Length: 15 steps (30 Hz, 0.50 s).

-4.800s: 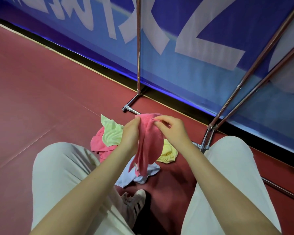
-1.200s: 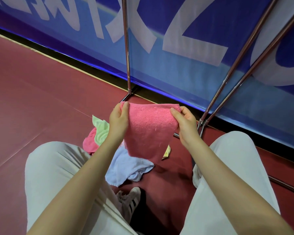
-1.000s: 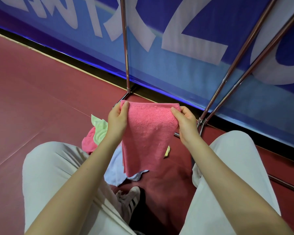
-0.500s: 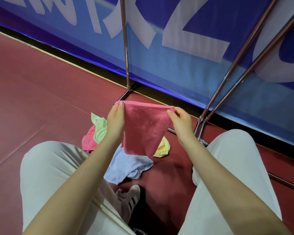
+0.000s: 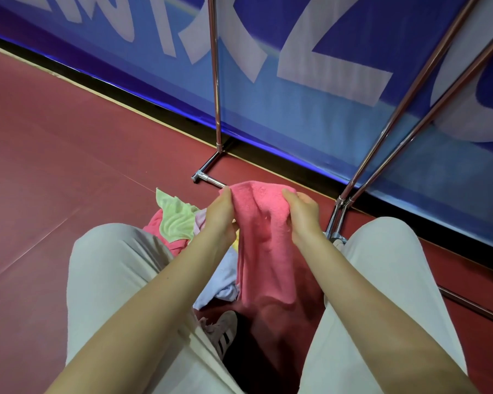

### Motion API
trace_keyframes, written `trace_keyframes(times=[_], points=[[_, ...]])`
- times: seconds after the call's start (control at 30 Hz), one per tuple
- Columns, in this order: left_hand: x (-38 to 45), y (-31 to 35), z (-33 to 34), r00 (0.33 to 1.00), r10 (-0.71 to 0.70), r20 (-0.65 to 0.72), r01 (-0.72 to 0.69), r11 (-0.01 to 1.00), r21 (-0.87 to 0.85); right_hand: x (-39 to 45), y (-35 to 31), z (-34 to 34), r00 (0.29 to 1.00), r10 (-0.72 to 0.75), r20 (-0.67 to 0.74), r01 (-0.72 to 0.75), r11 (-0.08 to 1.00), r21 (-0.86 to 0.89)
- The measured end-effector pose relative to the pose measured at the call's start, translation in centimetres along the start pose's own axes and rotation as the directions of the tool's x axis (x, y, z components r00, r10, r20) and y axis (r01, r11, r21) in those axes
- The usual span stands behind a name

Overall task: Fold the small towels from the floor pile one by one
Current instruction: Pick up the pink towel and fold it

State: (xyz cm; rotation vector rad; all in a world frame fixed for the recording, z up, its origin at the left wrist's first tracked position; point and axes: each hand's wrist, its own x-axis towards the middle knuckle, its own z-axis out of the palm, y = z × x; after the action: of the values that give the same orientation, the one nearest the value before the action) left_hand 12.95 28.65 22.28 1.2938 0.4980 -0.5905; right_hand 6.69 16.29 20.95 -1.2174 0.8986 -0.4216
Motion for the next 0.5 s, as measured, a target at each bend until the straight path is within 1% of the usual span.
trace_keyframes(times=[0.1, 0.17, 0.23, 0.33, 0.43, 0.5], points=[[-1.6, -0.3, 1.0, 0.991, 0.036, 0.13, -0.043, 0.998, 0.051, -1.0, -0.2, 0.5, 0.999, -0.025, 0.035, 0.025, 1.0, 0.006], [-3.2, -0.4, 1.3, 0.979, 0.076, 0.189, -0.086, 0.995, 0.046, -1.8, -0.4, 0.6, 0.995, -0.068, 0.067, 0.069, 0.998, -0.015], [-4.5, -0.6, 1.6, 0.954, 0.145, 0.261, -0.158, 0.987, 0.031, -2.6, -0.6, 0.8, 0.989, -0.115, 0.095, 0.117, 0.993, -0.013], [-5.2, -0.7, 2.0, 0.921, 0.227, 0.315, -0.246, 0.969, 0.021, -3.1, -0.9, 1.2, 0.978, -0.177, 0.107, 0.176, 0.984, 0.021], [-5.0, -0.3, 2.5, 0.929, 0.199, 0.313, -0.194, 0.98, -0.047, -3.1, -0.9, 1.5, 0.968, -0.223, 0.112, 0.221, 0.975, 0.035], [-5.0, -0.1, 2.5, 0.93, 0.179, 0.321, -0.176, 0.984, -0.041, -3.0, -0.8, 1.6, 0.958, -0.252, 0.137, 0.252, 0.968, 0.012]])
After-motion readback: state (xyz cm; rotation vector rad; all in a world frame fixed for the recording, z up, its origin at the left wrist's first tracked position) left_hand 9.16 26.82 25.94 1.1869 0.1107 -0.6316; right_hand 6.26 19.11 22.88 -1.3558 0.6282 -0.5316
